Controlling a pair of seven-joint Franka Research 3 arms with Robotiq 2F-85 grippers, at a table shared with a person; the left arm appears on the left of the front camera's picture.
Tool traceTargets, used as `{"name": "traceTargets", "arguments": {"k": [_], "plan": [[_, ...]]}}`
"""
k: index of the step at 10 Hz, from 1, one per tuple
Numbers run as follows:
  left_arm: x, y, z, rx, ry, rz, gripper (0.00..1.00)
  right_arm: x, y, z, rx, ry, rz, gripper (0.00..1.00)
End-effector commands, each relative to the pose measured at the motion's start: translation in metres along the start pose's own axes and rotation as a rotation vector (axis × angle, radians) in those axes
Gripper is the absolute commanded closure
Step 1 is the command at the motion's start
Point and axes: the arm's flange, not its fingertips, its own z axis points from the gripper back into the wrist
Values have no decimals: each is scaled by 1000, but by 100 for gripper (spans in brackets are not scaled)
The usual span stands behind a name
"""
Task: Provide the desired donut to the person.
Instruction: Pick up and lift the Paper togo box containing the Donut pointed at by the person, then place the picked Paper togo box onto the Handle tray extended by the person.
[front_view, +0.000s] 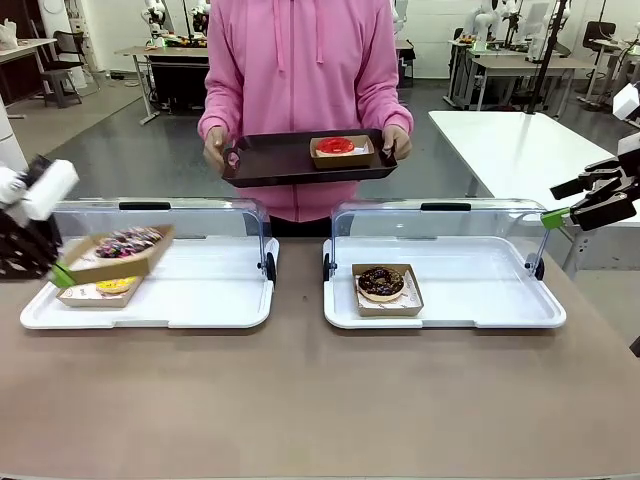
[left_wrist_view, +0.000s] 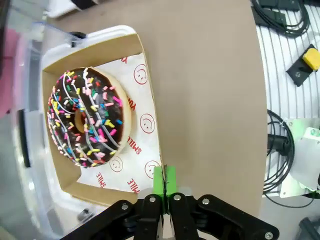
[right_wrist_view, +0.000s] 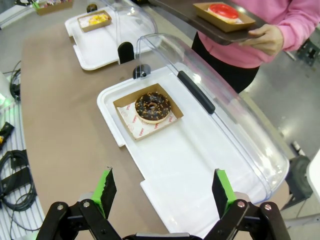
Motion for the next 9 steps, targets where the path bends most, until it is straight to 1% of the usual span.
{"name": "traceTargets", "arguments": {"k": [1, 2, 3, 4, 5, 9], "plan": [[2, -26, 9, 120, 46, 24, 100, -1, 0, -1, 4, -11, -1, 0], [7, -24, 13, 130, 79, -3, 100, -1, 0, -1, 4, -11, -1, 0], [11, -19, 15, 120, 84, -22, 100, -1, 0, -1, 4, -11, -1, 0], [9, -9, 8, 26, 69, -32, 100, -1, 0, -1, 4, -11, -1, 0], [8, -9, 36, 115, 43, -16, 100, -1, 0, -1, 4, -11, -1, 0], [8, -9, 36, 115, 43, -16, 100, -1, 0, -1, 4, -11, -1, 0]]}}
